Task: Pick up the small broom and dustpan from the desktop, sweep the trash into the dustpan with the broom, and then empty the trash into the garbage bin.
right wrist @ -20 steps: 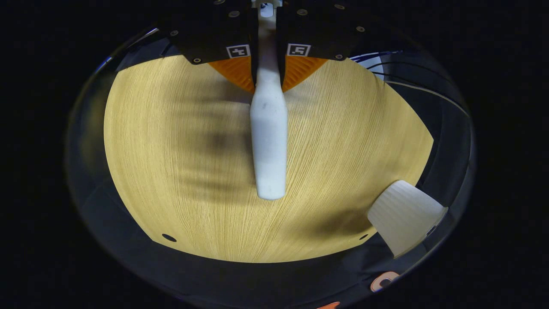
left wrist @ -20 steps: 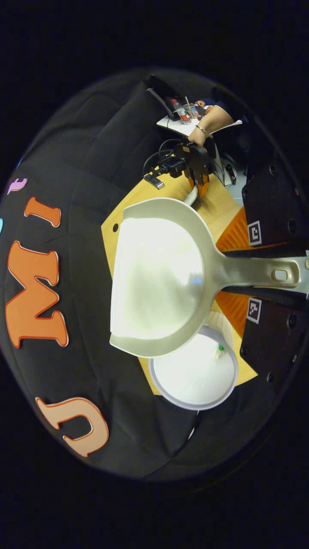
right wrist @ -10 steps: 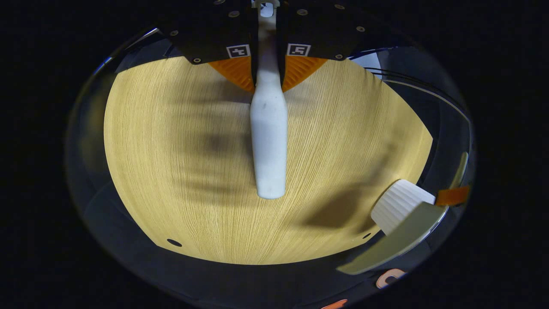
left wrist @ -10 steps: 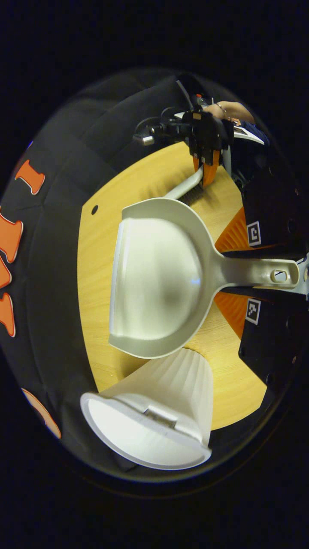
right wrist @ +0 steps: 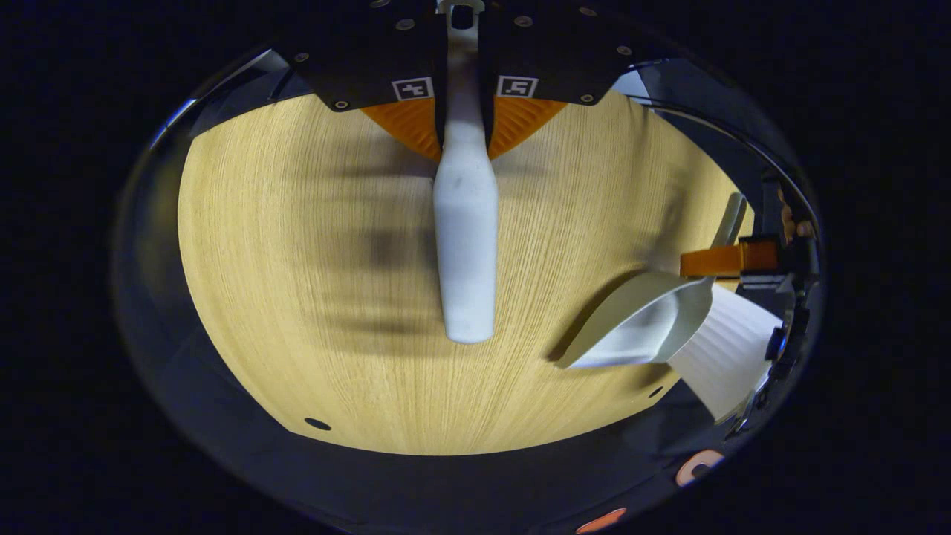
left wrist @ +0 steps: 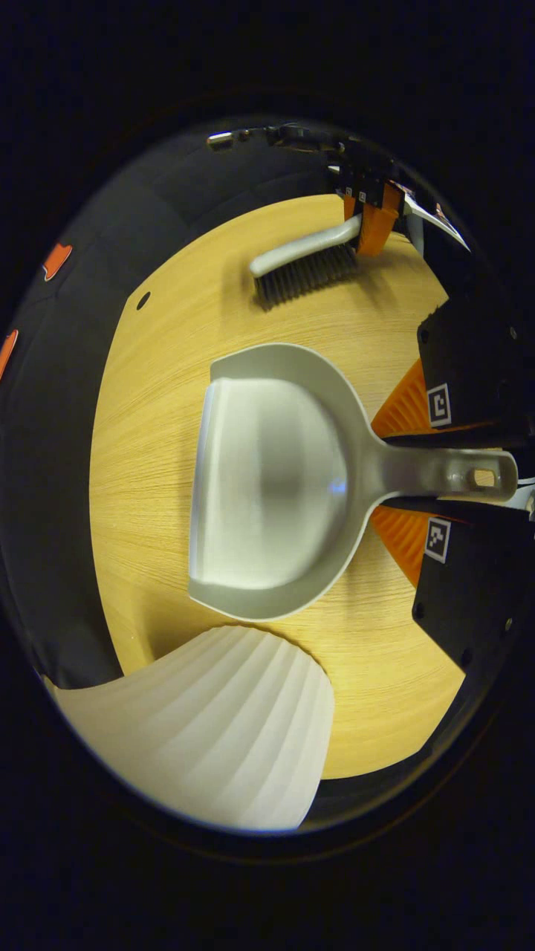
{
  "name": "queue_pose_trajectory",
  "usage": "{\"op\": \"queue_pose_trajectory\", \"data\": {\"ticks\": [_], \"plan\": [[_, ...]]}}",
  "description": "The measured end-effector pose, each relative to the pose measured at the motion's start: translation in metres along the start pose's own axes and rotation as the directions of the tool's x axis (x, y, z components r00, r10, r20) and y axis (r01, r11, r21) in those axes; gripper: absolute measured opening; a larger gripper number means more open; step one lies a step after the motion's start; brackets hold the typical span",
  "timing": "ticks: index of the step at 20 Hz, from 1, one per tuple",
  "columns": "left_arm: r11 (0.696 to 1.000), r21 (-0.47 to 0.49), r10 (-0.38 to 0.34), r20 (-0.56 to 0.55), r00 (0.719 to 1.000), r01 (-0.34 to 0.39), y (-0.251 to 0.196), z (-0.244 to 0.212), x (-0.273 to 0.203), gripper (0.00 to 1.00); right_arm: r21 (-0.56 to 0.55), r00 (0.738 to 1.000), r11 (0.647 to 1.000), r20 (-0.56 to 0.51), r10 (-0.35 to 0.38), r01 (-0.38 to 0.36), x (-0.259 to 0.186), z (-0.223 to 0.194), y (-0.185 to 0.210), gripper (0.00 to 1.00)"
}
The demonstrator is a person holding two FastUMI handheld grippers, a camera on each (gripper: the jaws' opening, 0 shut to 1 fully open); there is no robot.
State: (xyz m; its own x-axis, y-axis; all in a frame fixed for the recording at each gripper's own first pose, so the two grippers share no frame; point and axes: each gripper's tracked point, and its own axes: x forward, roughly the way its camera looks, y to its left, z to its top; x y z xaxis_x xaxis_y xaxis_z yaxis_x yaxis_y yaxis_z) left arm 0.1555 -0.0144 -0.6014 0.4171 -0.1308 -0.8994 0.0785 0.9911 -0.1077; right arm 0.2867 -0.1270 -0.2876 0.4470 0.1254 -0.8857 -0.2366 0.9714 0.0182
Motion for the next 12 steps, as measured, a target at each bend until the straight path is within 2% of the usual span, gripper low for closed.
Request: {"op": "queue_pose_trajectory", "data": {"ticks": [5, 7, 12], "plan": [[0.996, -0.089, -0.013, 0.005, 1.000, 0.013, -0.009, -0.007, 0.003, 0.30, 0.045, 0.997, 0.997, 0.035, -0.068, 0.066, 0.003, 0.012, -0.033, 0.17], [0.994, -0.105, -0.010, 0.008, 1.000, 0.011, -0.005, -0.009, 0.008, 0.30, 0.039, 0.995, 0.995, 0.035, -0.093, 0.092, 0.008, 0.014, -0.030, 0.17], [0.995, -0.098, 0.004, -0.001, 1.000, -0.004, 0.007, -0.004, 0.006, 0.33, 0.069, 0.997, 0.996, 0.039, -0.066, 0.063, 0.012, 0.020, -0.024, 0.24]]}}
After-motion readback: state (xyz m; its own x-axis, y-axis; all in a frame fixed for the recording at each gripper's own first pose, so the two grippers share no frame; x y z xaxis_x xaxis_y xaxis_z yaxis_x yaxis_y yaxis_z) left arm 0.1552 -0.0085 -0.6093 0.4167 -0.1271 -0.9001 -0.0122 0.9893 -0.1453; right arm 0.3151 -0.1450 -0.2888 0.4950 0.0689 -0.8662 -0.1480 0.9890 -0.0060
